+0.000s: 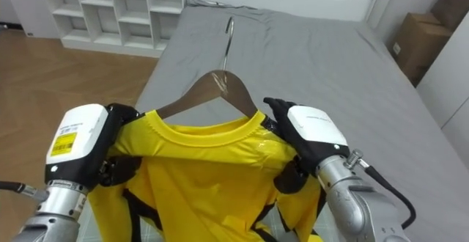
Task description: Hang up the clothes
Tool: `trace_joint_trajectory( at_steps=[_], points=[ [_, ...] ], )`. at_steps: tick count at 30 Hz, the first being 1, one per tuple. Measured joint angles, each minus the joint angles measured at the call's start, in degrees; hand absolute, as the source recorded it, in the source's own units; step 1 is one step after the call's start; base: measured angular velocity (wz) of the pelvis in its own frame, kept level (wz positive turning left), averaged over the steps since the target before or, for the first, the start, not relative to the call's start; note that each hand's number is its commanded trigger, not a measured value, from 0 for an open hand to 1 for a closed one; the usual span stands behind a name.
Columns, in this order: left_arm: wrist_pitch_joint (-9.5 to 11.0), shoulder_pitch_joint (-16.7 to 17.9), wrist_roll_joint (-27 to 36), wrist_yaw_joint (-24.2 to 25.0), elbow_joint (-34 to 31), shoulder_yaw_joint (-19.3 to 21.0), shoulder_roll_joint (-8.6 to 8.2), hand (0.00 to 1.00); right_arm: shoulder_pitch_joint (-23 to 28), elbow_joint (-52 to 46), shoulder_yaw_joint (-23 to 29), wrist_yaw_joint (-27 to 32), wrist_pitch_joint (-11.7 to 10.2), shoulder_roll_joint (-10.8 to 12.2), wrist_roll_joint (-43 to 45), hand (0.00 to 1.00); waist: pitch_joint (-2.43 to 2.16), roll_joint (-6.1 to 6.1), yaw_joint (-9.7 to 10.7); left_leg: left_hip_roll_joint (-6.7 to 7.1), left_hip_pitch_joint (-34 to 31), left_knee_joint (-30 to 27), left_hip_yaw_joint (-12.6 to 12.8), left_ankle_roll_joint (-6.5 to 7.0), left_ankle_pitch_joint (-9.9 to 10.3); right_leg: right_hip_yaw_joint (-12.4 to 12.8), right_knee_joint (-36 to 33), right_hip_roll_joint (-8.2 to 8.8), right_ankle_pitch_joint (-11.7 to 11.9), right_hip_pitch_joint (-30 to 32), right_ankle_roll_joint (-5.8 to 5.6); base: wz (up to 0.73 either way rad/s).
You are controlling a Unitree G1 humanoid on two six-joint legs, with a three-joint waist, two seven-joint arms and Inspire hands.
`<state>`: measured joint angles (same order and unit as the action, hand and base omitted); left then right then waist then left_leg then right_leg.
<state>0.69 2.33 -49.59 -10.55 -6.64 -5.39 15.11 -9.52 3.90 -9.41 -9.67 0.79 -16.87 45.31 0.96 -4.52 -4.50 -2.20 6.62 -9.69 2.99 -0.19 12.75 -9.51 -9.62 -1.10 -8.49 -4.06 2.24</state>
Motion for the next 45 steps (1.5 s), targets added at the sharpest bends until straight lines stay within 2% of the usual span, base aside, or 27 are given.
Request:
trace_joint_trajectory(
  at_steps=[8, 16, 35, 36, 37, 43, 45],
  points=[
    [-0.2, 0.0, 0.0, 0.0, 0.0, 0.3, -0.02, 1.00, 0.0, -1.6, 0.0, -2.6, 0.2, 0.0, 0.0, 1.00, 0.02, 0.14, -0.4, -0.04, 0.0, 0.0, -0.1, 0.00, 0.0, 0.0, 0.0, -0.01, 0.0, -0.1, 0.00, 0.00],
    [-0.3, 0.0, 0.0, 0.0, 0.0, 0.8, -0.47, 1.00, 0.0, -2.1, 0.2, -3.2, 2.3, 0.0, 0.0, 1.00, -0.01, 0.20, -0.4, -0.03, 0.1, 0.0, -0.1, 0.00, 0.0, -0.1, 0.0, 0.00, 0.0, -0.1, 0.00, 0.00],
    [-0.4, 0.0, 0.0, 0.0, 0.0, 0.7, -0.37, 1.00, 0.0, -2.1, 0.1, -3.8, 2.7, -0.1, -0.4, 1.00, -0.01, 0.18, -0.4, -0.02, 0.1, -0.1, -0.1, 0.00, 0.0, -0.1, 0.0, 0.01, 0.0, -0.2, 0.00, 0.00],
    [-0.4, 0.0, 0.0, 0.0, 0.0, 0.7, -0.37, 0.89, 0.0, -2.1, 0.1, -3.8, 2.7, -0.1, -0.4, 1.00, -0.01, 0.17, -0.3, -0.02, 0.1, -0.1, -0.1, 0.00, 0.0, -0.1, 0.0, -0.01, 0.0, -0.2, 0.00, 0.00],
    [-0.5, 0.0, 0.0, 0.0, 0.0, 0.7, -0.39, 0.00, 0.0, -2.1, 0.1, -3.8, 2.7, -0.1, -0.4, 1.00, -0.01, 0.18, -0.3, -0.02, 0.1, -0.1, -0.1, 0.00, 0.0, -0.1, 0.0, -0.02, 0.0, -0.2, 0.00, 0.00],
    [-0.6, 0.0, 0.2, 0.0, 0.0, 0.6, -0.49, 0.00, 0.0, -2.1, 0.0, -4.2, 2.8, 0.0, -0.4, 1.00, -0.01, 0.18, -0.3, -0.02, 0.1, -0.1, -0.2, 0.00, 0.0, -0.1, 0.0, 0.00, 0.0, -0.2, 0.00, 0.00],
    [-0.6, 0.0, 0.6, 0.0, 0.0, 0.6, -1.60, 0.00, 0.0, -2.1, -0.1, -4.3, 2.8, 0.6, -0.2, 1.00, -0.01, 0.18, -0.3, -0.02, 0.1, -0.1, -0.2, 0.00, 0.0, -0.1, 0.0, -0.01, 0.0, -0.2, 0.00, 0.00]
  ],
)
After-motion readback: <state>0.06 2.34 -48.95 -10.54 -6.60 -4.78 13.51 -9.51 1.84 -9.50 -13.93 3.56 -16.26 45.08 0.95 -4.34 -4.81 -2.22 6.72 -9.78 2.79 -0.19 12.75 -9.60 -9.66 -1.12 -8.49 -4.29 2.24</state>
